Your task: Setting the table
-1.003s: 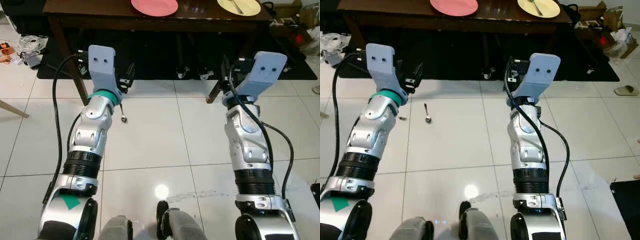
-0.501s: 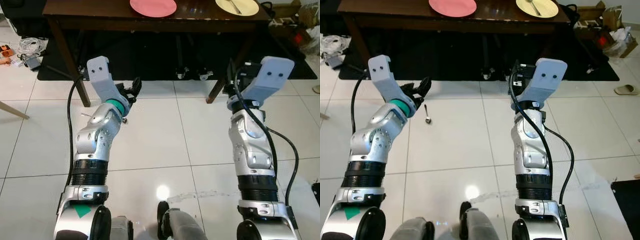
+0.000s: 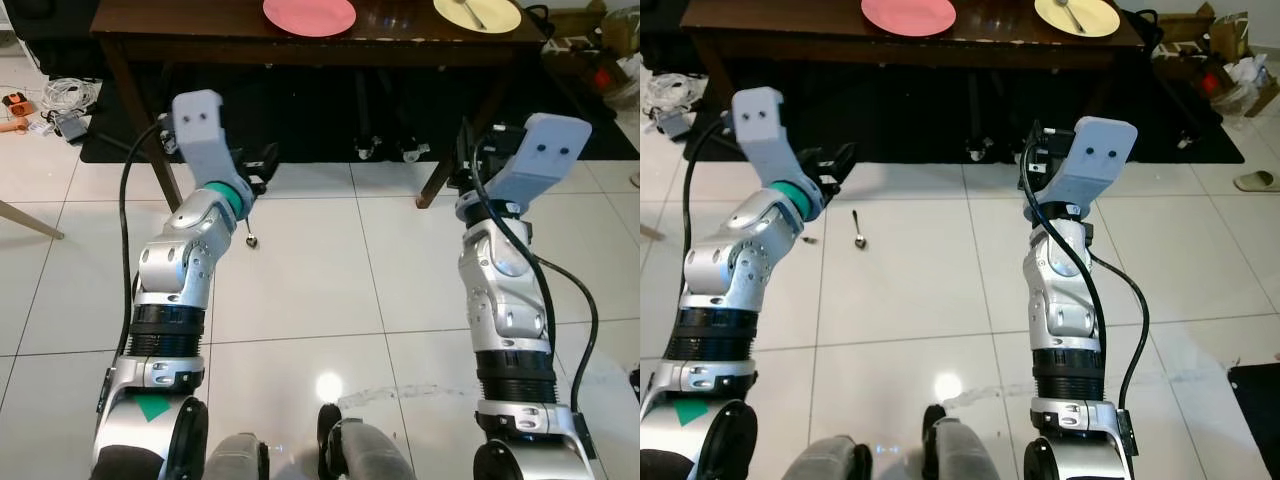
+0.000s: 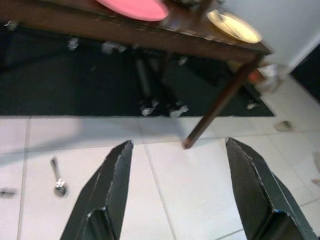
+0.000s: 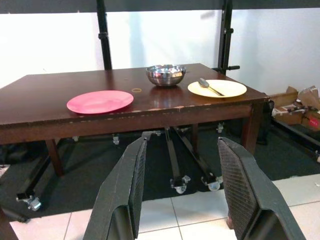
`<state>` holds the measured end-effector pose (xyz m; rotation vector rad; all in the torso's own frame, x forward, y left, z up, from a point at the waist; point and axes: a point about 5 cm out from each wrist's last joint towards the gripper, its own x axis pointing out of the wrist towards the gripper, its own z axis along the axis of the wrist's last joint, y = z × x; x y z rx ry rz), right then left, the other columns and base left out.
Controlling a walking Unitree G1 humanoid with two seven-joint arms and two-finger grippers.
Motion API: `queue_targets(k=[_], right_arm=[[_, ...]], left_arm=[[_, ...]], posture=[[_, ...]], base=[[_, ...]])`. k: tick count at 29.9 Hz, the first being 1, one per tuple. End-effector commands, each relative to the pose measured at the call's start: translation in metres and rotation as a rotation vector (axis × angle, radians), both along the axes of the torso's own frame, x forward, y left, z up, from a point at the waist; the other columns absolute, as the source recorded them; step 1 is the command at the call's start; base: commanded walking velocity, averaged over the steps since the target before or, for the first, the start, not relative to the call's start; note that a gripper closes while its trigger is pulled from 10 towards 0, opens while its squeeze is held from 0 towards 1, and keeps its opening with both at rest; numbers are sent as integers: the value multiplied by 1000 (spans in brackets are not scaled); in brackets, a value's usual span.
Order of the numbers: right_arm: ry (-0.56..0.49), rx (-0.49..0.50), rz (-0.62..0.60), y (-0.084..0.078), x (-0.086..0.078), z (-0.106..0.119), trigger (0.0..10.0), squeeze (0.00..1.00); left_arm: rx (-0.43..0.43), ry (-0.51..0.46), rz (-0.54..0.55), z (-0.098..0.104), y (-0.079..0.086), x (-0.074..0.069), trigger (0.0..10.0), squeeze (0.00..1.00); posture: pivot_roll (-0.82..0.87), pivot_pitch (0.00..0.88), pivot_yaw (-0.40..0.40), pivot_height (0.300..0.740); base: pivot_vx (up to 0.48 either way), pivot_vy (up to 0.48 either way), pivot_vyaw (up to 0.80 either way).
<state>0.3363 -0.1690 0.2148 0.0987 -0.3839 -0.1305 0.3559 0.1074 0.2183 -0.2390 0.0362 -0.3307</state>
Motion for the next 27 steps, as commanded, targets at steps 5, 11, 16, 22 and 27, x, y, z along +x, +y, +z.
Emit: queue_targets(k=[5,11,16,22,27], right_arm=[[4,17,-9,-2,0,0,10000,0],[-1,18,-1,0,2,2,10000,0],[-3,20,6,1,3,3,10000,0],[-1,14,15,2,4,3,10000,0],[-1,7,25,4,6,3,10000,0]], left_arm=[[42,-41,-35,3,-7,-2,10000,0],[107,-93,-32,6,-10,-3,10000,0],[129,-107,-36,8,-12,-2,10000,0],[142,-106,-35,6,-10,-3,10000,0],[148,-106,-32,4,-10,-4,10000,0]], posture=[[156,78,16,740],[168,79,22,740],[174,80,15,740],[180,79,6,740],[179,70,2,740]], base=[[0,0,0],[0,0,0],[0,0,0],[0,0,0],[0,0,0]])
